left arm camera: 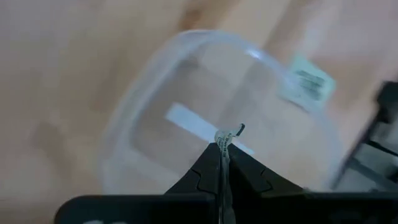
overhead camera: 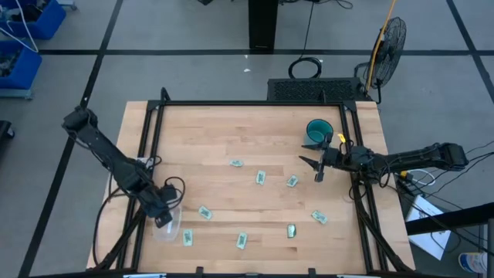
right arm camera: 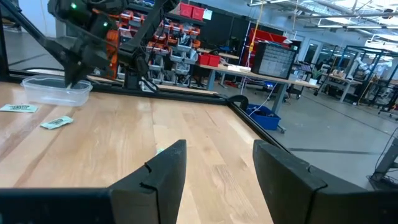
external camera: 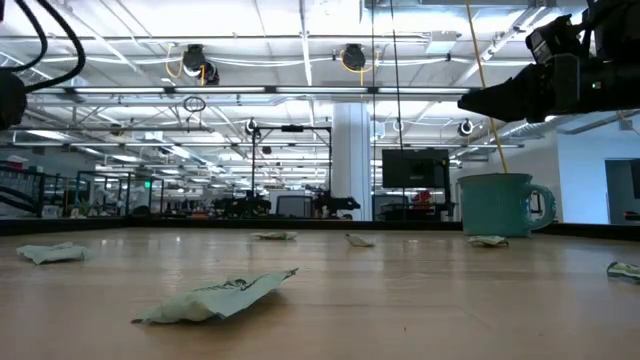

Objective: Pick and place Stevia / Truvia into bins
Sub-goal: Put the white stevia packet into the transparent bin

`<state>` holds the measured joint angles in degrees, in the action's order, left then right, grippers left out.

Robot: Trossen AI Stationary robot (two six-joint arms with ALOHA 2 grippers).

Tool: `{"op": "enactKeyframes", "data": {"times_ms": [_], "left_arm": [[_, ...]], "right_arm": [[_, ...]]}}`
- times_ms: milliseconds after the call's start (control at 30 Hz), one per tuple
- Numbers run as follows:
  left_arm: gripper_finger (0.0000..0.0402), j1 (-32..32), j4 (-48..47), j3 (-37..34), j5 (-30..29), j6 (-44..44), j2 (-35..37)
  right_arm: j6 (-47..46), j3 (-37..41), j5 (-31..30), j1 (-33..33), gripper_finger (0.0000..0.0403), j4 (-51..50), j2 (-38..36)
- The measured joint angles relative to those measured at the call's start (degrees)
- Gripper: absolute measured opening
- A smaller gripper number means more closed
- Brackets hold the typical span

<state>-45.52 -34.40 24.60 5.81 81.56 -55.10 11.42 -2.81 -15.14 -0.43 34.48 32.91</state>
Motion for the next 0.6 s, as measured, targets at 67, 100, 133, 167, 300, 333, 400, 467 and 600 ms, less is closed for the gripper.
{"op": "enactKeyframes", "data": {"times_ms": [67, 100, 133, 167, 300, 333, 400, 467, 600], "left_arm": [[0.0022, 0.0, -0.72, 0.0, -1.71, -0.16, -1.12], [0.0022, 0.0, -1.05, 0.0, -3.13, -0.16, -1.62], [0.0022, 0.0, -1.5, 0.0, -4.37, 0.18, -2.07], [0.0022, 0.02, -1.98, 0.0, -5.05, 0.71, -2.51], [0.0026, 0.31, -3.24, 0.0, -4.75, 2.78, -4.15], [0.003, 0.33, -3.14, 0.0, -4.33, 2.92, -4.46], [0.0041, 0.52, -3.03, 0.0, -4.34, 2.99, -4.83], [0.0055, 0.81, -2.95, 0.0, -4.33, 2.99, -4.9], [0.0084, 1.81, -2.1, 0.0, -4.18, 2.97, -4.9]], "right_arm": [[-0.11, 0.0, 0.0, 0.0, 0.018, 0.0, 0.0], [-0.13, 0.0, 0.0, 0.0, 0.018, 0.0, 0.0], [-0.13, 0.0, 0.05, 0.0, 0.018, 0.0, 0.0], [-0.13, 0.0, 0.08, 0.0, 0.018, 0.0, 0.0], [-0.16, 0.0, 0.11, 0.0, 0.018, 0.0, 0.0], [-0.16, 0.0, 0.11, 0.0, 0.018, 0.0, 0.01], [-0.17, 0.0, 0.13, 0.0, 0.018, 0.02, 0.02], [-0.17, 0.0, 0.13, 0.0, 0.018, 0.02, 0.02], [-0.13, 0.0, 0.15, 0.0, 0.018, 0.93, 0.02]]}}
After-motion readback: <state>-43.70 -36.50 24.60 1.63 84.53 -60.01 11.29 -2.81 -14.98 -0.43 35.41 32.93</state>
